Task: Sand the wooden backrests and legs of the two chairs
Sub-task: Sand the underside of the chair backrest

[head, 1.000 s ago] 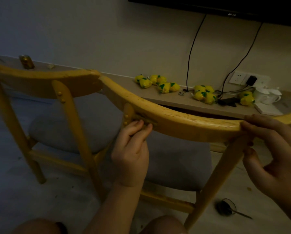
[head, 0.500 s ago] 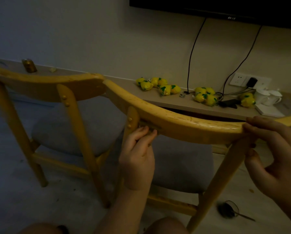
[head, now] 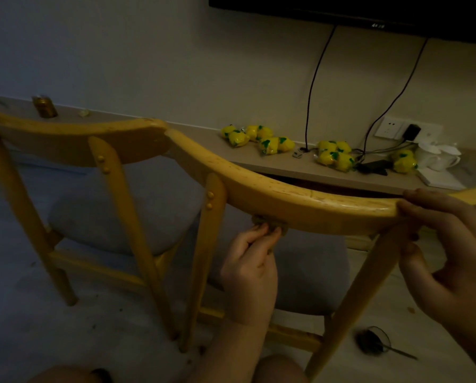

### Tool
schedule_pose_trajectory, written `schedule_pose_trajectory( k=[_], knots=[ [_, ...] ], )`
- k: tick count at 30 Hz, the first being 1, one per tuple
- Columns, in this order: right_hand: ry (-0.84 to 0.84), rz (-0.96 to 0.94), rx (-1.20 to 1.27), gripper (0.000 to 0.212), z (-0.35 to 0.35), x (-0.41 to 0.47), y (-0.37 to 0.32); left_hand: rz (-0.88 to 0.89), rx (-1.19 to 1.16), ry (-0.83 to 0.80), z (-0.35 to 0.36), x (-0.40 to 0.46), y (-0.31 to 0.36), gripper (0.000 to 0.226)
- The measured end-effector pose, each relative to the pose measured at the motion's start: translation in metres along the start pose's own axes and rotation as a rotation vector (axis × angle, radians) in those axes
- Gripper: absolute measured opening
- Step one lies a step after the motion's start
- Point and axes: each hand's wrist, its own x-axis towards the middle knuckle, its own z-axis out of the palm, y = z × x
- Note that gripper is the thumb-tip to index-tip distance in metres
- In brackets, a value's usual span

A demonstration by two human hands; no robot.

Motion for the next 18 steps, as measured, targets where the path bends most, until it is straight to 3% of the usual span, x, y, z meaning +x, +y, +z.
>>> schedule_pose_trajectory(
  k=[7, 14, 18],
  knots=[
    [0.012, -0.035, 0.033, 0.045, -0.001, -0.001, 0.006, 0.097, -0.040, 0.094, -0.002, 0.007, 0.016, 0.023],
    [0.037, -0.025, 0.030, 0.044, 0.003, -0.003, 0.006, -0.008, 0.014, -0.083, 0.015, -0.012, 0.003, 0.022],
    [0.026, -0.050, 0.049, 0.045, 0.001, -0.005, 0.014, 0.021, -0.053, -0.009, 0.013, -0.013, 0.016, 0.024]
  ],
)
